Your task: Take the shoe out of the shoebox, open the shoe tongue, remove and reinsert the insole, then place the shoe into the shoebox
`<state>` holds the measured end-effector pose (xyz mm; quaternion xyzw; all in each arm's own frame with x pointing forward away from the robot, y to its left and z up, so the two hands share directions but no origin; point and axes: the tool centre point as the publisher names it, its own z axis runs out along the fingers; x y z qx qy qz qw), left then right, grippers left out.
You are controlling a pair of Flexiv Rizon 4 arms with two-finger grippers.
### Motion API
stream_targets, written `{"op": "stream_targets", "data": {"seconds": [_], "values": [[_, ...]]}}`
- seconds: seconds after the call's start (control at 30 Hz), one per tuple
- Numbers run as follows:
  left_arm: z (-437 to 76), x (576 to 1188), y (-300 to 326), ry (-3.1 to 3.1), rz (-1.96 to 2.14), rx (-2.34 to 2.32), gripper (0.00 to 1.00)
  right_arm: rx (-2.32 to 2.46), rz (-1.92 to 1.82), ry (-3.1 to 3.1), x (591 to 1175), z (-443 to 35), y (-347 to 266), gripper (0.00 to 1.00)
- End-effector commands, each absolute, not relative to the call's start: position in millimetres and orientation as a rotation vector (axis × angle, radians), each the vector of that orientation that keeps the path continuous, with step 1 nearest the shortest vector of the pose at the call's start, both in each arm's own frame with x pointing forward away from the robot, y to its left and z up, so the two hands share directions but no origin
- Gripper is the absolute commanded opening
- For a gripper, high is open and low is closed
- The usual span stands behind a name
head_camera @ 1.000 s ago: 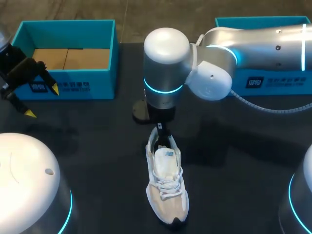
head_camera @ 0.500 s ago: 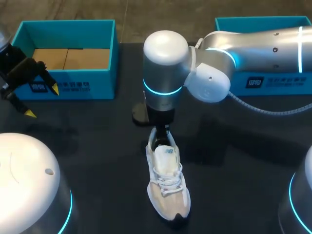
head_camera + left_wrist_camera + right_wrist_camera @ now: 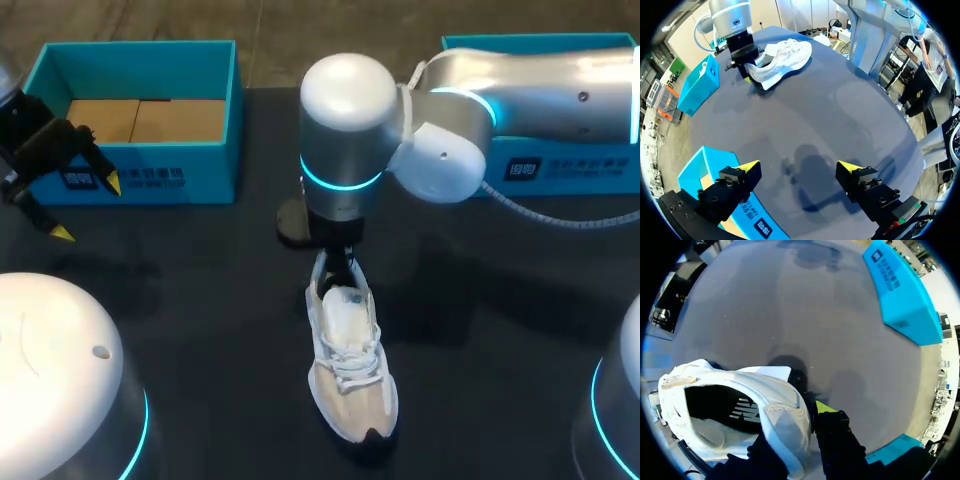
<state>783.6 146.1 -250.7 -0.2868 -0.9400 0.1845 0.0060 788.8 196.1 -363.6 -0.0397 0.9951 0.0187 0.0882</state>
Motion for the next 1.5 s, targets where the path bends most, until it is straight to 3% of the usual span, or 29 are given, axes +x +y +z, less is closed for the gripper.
{"op": "stream_targets", "data": {"seconds": [0.03, 0.17, 0.73, 1.5], "values": [[-250, 783, 146, -2.943, 0.571, -0.897, 1.0, -0.124, 0.074, 2.945, 789, -317, 174, 0.0], [-250, 783, 146, -2.943, 0.571, -0.897, 1.0, -0.077, 0.098, 2.941, 801, -294, 165, 0.0], [-250, 783, 146, -2.943, 0.571, -0.897, 1.0, -0.077, 0.098, 2.941, 801, -294, 165, 0.0], [-250, 783, 146, -2.943, 0.571, -0.897, 1.0, -0.097, -0.001, 2.846, 924, -216, 62, 0.0]]}}
